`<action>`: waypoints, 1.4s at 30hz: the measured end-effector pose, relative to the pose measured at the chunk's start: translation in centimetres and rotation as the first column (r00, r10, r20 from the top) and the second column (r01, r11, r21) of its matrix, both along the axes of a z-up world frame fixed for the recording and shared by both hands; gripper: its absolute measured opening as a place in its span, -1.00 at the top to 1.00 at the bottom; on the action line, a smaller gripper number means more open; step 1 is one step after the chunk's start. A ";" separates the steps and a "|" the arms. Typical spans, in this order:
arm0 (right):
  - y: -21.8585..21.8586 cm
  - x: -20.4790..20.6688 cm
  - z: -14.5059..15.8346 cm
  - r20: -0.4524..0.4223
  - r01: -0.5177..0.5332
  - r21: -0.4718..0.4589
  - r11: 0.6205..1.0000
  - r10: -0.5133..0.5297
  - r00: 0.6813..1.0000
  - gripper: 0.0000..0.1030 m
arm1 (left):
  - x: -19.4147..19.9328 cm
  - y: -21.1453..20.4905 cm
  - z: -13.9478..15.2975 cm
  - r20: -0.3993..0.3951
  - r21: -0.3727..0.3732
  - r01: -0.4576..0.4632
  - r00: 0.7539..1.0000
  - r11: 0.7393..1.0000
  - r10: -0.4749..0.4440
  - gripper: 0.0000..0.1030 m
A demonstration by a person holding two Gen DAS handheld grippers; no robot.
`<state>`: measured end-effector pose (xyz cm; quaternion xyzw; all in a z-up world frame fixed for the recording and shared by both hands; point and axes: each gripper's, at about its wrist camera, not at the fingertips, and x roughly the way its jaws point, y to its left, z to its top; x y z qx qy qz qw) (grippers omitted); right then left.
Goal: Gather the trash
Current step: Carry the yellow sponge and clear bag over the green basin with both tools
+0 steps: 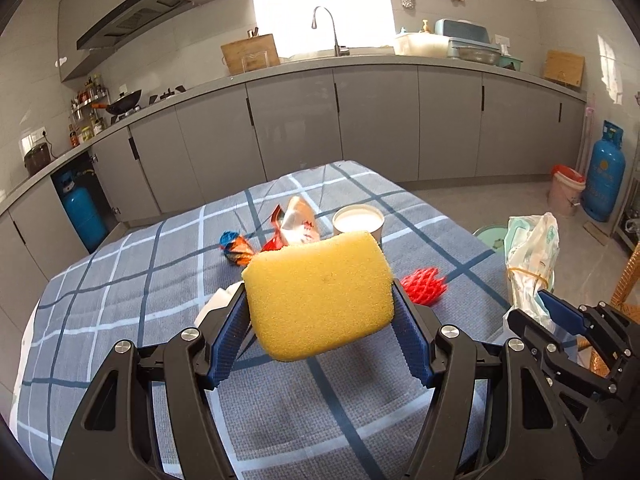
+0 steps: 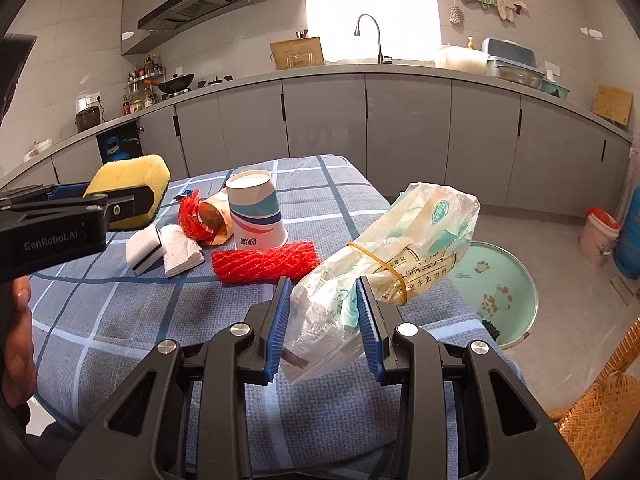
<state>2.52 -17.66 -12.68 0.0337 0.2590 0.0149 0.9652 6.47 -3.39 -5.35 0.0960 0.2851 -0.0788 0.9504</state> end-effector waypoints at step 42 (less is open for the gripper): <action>-15.1 3.8 0.9 0.026 0.222 0.008 0.975 -0.223 0.975 0.33 | 5.4 -17.5 2.6 0.076 0.036 0.273 0.958 0.961 -0.275 -0.31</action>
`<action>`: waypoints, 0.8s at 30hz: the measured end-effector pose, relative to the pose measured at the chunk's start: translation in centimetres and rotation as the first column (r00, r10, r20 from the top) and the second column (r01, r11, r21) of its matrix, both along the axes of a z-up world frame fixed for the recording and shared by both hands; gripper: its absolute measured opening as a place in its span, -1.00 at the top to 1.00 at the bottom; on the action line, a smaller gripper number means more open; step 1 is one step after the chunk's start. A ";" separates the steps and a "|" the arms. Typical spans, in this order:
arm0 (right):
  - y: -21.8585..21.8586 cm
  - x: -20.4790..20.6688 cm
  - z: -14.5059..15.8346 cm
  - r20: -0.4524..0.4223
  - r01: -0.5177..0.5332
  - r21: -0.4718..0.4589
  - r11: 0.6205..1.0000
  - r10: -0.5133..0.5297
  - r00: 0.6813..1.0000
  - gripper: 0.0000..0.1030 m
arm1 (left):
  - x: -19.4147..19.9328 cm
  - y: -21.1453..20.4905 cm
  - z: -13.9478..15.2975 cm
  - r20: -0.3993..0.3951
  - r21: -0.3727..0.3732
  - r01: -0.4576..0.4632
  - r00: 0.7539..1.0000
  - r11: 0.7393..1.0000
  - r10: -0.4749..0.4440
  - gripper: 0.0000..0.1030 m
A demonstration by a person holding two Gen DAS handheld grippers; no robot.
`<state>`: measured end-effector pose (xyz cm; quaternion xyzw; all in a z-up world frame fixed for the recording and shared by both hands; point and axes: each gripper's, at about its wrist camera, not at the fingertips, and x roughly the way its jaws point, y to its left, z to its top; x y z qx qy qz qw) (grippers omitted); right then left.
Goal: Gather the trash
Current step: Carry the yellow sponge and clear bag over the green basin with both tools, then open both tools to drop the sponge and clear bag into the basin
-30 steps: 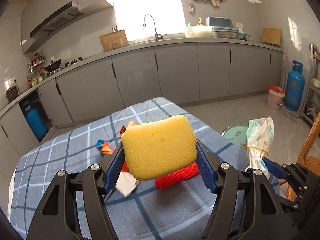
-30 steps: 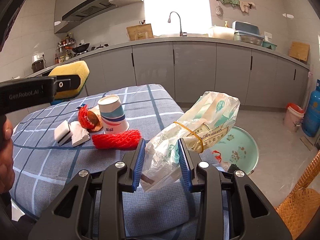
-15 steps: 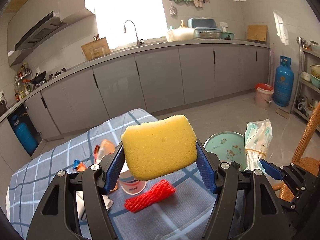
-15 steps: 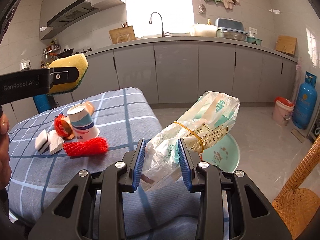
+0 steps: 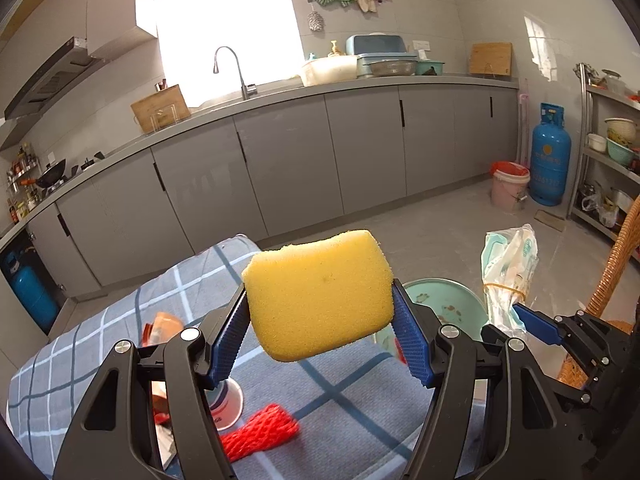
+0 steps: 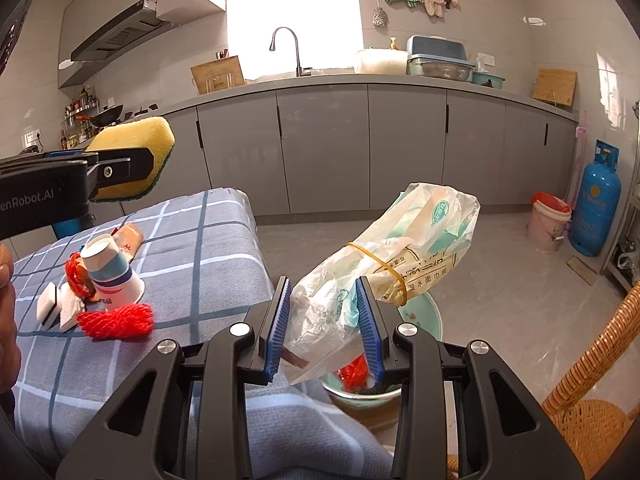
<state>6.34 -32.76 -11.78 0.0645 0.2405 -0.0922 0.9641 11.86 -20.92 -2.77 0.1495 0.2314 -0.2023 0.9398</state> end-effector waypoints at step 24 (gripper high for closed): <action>-8.9 6.0 -4.3 -0.086 -0.018 0.042 0.999 0.021 0.996 0.31 | 7.1 -8.3 -5.5 -0.141 0.048 0.069 0.988 0.996 -0.062 -0.32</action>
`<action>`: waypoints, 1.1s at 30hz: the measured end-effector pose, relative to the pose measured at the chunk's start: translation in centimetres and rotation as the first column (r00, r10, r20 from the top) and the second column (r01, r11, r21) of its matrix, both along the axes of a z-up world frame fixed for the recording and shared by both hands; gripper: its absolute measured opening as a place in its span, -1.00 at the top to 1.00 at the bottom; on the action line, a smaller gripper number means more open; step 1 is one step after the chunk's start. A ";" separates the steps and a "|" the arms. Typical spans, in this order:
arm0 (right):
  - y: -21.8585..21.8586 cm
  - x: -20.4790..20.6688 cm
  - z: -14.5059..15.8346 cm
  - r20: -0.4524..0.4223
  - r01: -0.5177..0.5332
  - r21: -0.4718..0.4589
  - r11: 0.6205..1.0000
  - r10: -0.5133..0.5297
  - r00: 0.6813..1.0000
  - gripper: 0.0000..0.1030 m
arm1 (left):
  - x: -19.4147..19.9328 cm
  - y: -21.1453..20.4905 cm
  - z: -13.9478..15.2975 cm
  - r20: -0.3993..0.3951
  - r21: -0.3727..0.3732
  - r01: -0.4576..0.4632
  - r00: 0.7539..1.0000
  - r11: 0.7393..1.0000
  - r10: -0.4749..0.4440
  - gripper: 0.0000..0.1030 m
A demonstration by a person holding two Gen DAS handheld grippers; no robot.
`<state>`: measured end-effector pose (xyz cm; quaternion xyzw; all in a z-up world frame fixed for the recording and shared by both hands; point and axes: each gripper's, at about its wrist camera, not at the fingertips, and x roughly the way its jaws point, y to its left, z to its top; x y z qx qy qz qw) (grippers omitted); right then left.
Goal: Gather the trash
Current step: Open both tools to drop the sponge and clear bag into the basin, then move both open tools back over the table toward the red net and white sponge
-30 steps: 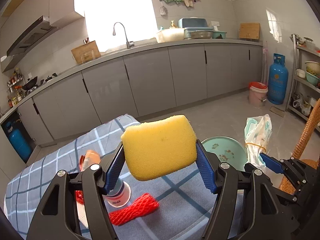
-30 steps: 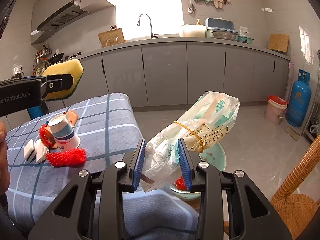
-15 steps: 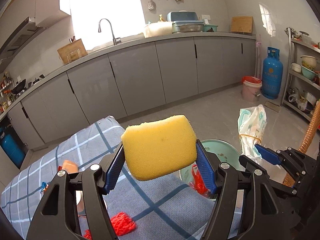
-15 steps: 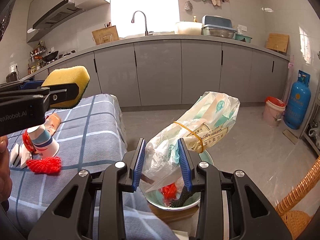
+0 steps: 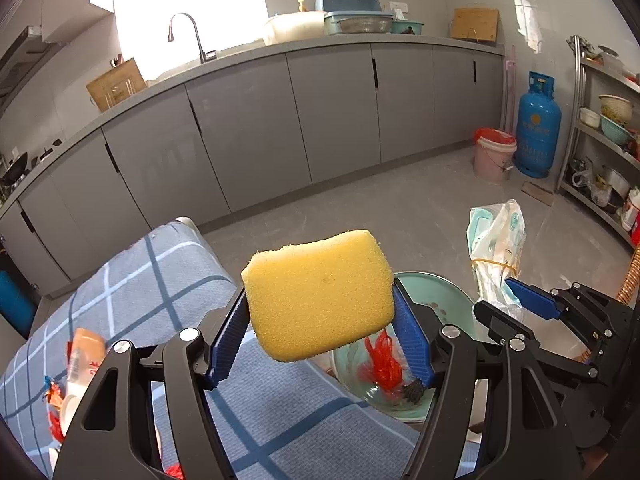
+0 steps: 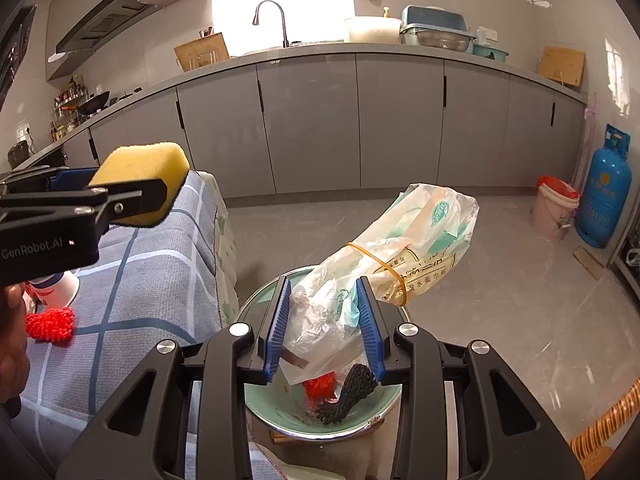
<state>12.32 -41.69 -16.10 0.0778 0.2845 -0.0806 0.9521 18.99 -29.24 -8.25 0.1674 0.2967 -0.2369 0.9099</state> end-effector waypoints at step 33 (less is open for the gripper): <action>-0.3 -3.3 0.3 0.057 0.115 0.163 0.980 -0.126 0.990 -0.47 | -1.9 3.0 -0.4 -0.005 -0.013 -0.058 0.998 0.998 0.058 -0.80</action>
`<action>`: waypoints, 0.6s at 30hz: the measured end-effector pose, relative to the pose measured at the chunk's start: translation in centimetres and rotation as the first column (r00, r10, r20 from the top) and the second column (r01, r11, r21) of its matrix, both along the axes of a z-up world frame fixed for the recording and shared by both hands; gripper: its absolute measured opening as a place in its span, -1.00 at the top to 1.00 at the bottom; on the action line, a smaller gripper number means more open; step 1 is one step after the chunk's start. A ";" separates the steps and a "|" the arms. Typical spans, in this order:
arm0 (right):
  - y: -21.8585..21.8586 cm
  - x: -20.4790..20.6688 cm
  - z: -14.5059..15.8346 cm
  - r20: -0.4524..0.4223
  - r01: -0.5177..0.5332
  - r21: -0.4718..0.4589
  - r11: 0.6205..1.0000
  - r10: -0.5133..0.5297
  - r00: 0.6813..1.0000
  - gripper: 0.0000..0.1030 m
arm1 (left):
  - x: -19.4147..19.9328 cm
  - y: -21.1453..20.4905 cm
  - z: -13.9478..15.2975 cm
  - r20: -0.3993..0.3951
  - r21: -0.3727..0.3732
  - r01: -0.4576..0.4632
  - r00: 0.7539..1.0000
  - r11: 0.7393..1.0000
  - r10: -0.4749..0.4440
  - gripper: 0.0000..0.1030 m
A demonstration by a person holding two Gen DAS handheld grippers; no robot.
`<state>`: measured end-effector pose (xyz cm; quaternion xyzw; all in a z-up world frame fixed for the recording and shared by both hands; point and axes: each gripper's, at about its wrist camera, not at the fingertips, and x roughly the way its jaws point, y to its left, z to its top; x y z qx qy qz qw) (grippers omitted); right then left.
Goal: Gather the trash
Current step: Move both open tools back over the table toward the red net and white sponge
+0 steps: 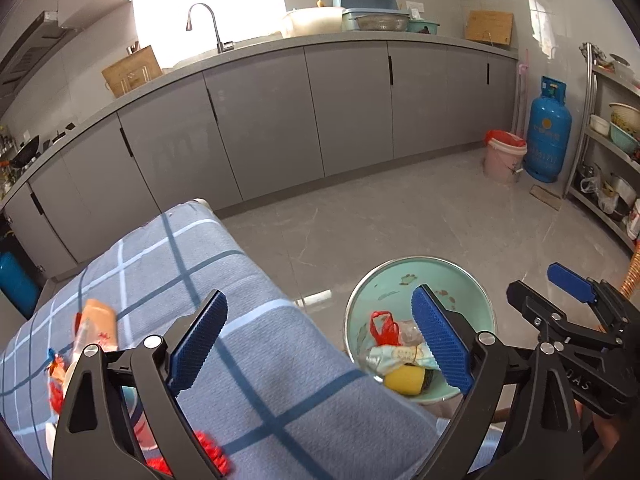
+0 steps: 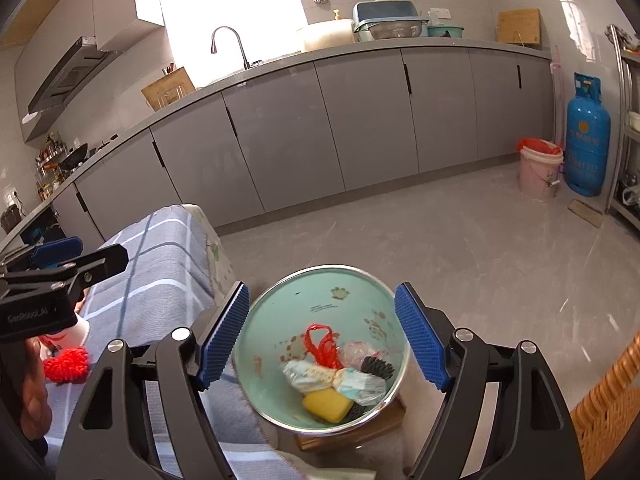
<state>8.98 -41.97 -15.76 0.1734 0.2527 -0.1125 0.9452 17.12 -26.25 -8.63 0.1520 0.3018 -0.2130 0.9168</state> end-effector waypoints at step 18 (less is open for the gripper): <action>15.3 2.2 1.8 -0.024 -0.234 -0.005 0.972 0.234 0.972 -0.51 | -5.5 18.0 -0.3 0.024 0.041 -0.228 0.973 0.973 0.227 -0.85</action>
